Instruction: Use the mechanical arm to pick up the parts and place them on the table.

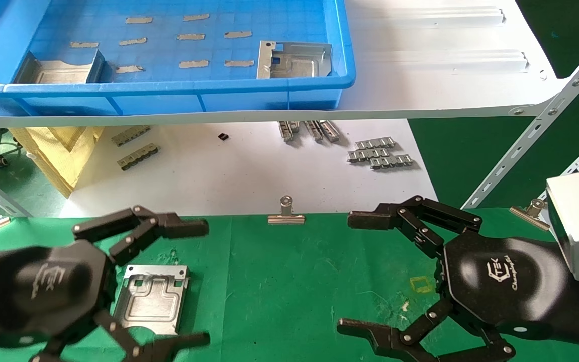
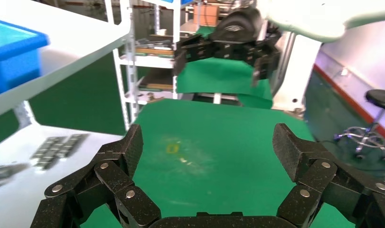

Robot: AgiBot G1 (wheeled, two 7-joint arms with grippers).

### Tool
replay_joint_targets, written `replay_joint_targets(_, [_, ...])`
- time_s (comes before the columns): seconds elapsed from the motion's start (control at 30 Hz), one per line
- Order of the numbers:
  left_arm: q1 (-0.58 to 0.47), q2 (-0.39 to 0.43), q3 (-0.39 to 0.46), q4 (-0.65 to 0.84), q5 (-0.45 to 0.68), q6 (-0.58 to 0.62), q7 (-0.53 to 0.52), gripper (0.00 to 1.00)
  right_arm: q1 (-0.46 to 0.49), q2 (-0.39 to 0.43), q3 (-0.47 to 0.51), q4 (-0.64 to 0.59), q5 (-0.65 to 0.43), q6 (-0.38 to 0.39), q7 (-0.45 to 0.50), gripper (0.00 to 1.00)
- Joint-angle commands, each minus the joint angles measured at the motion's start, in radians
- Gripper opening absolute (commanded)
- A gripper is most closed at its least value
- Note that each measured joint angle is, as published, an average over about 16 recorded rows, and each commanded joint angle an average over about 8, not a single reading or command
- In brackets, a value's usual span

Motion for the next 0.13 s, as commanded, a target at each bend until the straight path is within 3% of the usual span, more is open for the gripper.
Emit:
replay_joint_targets(0.03, [0.018, -0.007, -0.018, -0.045, -0.007, -0.004, -0.032, 1.00, 0.000, 0.000, 0.000, 0.000, 0.000, 0.000, 0.000, 1.00])
replay_joint_targets(0.13, [0.026, -0.009, -0.025, -0.063, -0.011, -0.005, -0.043, 1.00, 0.000, 0.000, 0.000, 0.000, 0.000, 0.000, 0.000, 1.00])
